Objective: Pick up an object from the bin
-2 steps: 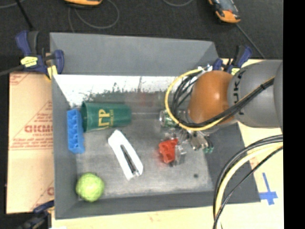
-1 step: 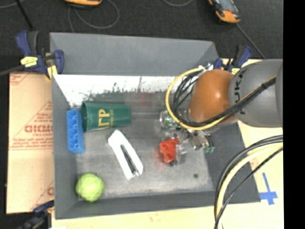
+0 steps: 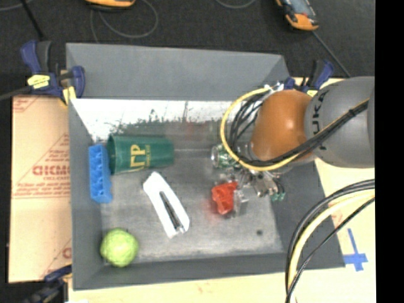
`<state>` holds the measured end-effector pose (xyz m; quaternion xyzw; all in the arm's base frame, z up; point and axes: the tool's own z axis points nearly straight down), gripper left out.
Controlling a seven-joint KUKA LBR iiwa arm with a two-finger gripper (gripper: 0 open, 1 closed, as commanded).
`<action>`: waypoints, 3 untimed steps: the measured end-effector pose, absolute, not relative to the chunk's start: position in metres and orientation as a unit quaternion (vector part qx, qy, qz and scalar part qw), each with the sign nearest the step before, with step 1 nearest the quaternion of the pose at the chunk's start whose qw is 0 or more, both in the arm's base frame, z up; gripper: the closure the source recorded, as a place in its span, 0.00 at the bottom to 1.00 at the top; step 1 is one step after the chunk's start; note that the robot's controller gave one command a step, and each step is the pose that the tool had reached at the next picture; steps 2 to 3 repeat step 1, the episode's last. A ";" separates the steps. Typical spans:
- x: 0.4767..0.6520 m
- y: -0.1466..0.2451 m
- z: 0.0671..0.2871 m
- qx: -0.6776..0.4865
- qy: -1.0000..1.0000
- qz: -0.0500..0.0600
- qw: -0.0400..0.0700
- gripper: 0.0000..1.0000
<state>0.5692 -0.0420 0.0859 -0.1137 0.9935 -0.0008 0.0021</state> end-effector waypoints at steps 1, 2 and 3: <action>0.568 -0.042 0.094 -0.114 0.994 0.000 0.000 1.00; 0.568 -0.042 0.094 -0.114 0.994 0.000 0.000 1.00; 0.568 -0.042 0.094 -0.114 0.994 0.000 0.000 1.00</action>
Offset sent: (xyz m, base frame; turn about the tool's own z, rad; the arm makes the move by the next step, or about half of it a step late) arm 0.0000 0.0001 0.0716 0.0000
